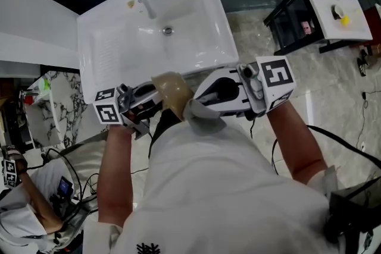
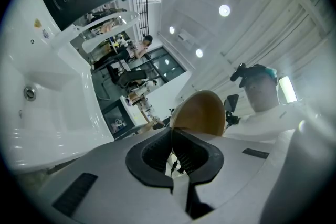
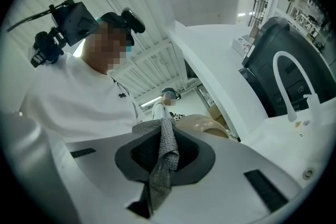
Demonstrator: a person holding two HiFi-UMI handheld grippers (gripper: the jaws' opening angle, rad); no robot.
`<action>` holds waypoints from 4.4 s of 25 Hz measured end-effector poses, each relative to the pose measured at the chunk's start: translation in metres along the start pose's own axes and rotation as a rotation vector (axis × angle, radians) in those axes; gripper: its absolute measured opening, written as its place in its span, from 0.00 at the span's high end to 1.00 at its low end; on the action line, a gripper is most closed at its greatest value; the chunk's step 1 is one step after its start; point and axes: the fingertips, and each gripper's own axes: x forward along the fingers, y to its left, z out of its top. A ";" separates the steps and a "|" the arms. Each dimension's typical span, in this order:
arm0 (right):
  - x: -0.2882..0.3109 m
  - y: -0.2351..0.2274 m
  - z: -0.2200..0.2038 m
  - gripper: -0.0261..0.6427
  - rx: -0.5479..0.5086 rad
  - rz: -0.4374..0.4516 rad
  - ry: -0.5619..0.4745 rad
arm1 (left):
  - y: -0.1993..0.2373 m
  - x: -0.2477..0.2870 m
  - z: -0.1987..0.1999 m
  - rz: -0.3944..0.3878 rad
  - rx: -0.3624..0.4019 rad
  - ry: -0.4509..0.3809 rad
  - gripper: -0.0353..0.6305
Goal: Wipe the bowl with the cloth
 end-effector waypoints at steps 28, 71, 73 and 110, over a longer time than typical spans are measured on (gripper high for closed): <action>-0.010 -0.086 -0.023 0.91 0.093 -0.296 -0.065 | -0.020 -0.003 -0.007 -0.078 0.002 -0.018 0.92; 0.091 -0.212 -0.005 0.91 0.013 -0.695 -0.004 | 0.189 -0.257 0.139 0.746 -0.124 -0.032 0.92; 0.089 -0.218 -0.005 0.91 0.001 -0.738 -0.009 | 0.203 -0.269 0.142 0.801 -0.142 -0.021 0.92; 0.074 -0.216 -0.030 0.91 -0.054 -1.092 0.027 | 0.365 -0.360 0.142 1.202 -0.449 0.200 0.92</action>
